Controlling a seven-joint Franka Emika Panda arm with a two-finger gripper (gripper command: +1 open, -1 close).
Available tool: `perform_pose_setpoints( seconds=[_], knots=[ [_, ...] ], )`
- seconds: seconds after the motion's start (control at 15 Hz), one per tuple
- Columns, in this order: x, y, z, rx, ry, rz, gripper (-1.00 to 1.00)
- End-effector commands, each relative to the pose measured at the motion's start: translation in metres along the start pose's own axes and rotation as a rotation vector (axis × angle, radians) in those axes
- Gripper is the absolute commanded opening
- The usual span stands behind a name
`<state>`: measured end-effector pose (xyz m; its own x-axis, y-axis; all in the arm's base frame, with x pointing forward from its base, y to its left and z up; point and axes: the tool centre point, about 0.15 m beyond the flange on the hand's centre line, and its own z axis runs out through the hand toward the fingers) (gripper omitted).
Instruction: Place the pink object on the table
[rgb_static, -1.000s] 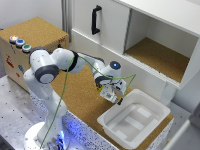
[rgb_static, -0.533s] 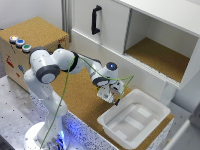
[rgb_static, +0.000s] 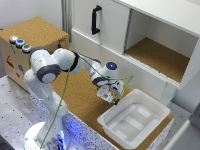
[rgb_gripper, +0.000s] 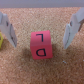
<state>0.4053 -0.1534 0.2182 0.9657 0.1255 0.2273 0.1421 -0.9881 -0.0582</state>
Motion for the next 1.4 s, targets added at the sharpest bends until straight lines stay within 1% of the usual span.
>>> perform_pose_setpoints(
  seconds=[0.0, 0.8, 0.87, 0.93, 1.0, 1.13, 1.2, 1.33],
  knots=[
    [0.006, -0.005, 0.010, -0.093, -0.028, 0.007, 1.00],
    [0.006, -0.005, 0.010, -0.093, -0.028, 0.007, 1.00],
    [0.002, 0.000, -0.005, 0.011, 0.005, 0.015, 1.00],
    [0.004, -0.001, -0.013, 0.007, 0.021, 0.020, 1.00],
    [0.006, -0.003, -0.026, 0.017, 0.037, 0.028, 1.00],
    [0.010, -0.011, -0.044, 0.010, 0.061, -0.003, 1.00],
    [0.012, -0.014, -0.053, 0.011, 0.066, -0.021, 1.00],
    [0.012, -0.017, -0.066, -0.005, 0.055, -0.033, 1.00]
  ],
)
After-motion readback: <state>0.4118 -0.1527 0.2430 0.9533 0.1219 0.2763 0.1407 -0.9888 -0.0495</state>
